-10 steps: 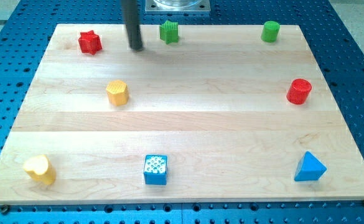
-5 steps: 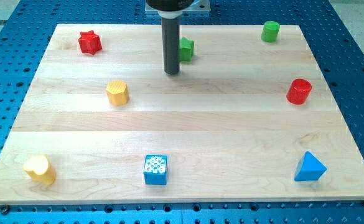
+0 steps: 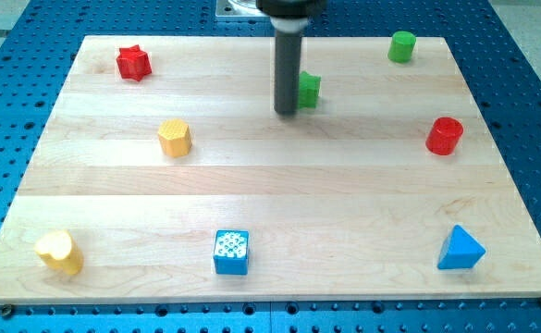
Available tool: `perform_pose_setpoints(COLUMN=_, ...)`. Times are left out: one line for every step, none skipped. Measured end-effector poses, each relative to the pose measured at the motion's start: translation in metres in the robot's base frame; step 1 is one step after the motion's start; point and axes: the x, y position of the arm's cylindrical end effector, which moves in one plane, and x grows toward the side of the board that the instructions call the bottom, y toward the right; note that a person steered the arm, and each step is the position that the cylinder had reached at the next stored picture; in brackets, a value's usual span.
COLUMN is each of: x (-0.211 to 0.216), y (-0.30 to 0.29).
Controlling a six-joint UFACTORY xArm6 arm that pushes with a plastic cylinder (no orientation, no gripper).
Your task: Move the green star towards the center of the board
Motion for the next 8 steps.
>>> perform_pose_setpoints(x=0.035, y=-0.05)
perform_pose_setpoints(x=0.04, y=0.027)
perform_pose_setpoints(x=0.002, y=0.12)
perform_pose_setpoints(x=-0.074, y=0.134)
perform_pose_setpoints(x=-0.08, y=0.112)
perform_pose_setpoints(x=-0.073, y=0.112)
perform_pose_setpoints(x=-0.082, y=0.107)
perform_pose_setpoints(x=-0.09, y=0.081)
